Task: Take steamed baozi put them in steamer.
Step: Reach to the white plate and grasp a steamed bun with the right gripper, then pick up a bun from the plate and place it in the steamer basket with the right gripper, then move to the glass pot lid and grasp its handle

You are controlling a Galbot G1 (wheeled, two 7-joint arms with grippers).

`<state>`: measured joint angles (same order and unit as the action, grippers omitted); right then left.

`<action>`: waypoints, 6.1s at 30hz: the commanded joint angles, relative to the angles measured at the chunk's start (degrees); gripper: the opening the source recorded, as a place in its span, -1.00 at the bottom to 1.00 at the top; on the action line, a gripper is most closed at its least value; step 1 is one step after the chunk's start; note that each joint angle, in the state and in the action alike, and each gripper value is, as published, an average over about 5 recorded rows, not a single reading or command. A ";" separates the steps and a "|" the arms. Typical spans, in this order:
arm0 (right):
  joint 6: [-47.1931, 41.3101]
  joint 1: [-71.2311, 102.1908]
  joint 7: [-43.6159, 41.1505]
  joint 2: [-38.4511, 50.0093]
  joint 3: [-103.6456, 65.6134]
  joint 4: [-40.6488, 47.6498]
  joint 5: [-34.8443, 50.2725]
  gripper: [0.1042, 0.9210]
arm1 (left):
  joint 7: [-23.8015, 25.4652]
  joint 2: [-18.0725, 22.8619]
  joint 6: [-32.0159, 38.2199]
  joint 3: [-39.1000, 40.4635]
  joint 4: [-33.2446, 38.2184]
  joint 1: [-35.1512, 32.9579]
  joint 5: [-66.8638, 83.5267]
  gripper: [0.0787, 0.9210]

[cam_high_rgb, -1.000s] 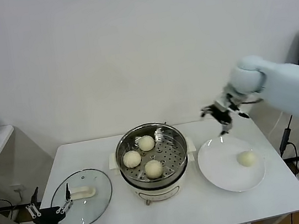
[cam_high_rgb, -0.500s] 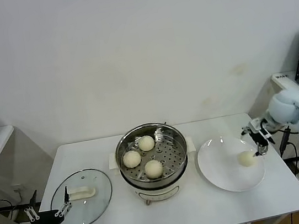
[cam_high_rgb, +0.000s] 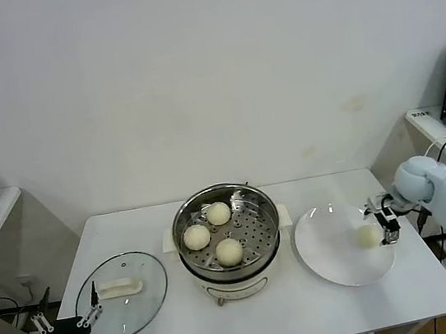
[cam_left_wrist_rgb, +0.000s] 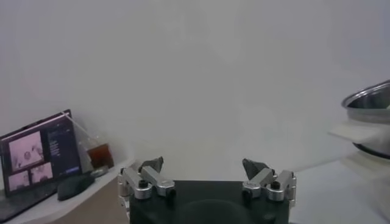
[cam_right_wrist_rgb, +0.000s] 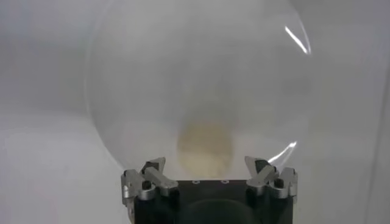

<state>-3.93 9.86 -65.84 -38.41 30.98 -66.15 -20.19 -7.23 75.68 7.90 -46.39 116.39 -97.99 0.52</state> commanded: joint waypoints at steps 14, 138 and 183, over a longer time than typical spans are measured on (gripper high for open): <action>-1.25 2.32 -1.78 -5.61 -2.49 6.61 -5.89 0.39 | -0.01 -0.01 0.01 -0.14 -0.45 0.19 0.18 0.77; 33.73 76.05 51.41 -42.69 -77.02 -37.49 23.50 0.76 | -2.55 0.26 4.92 0.08 -0.90 1.32 -9.37 0.77; 25.23 83.81 54.42 -46.44 -78.64 -37.85 25.99 0.76 | -4.98 -14.33 11.06 6.38 -31.91 19.26 -77.60 0.77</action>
<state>21.52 93.26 -11.40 -84.43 -48.00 -103.72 5.90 -12.90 62.68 18.29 -42.20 88.78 -84.36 -74.15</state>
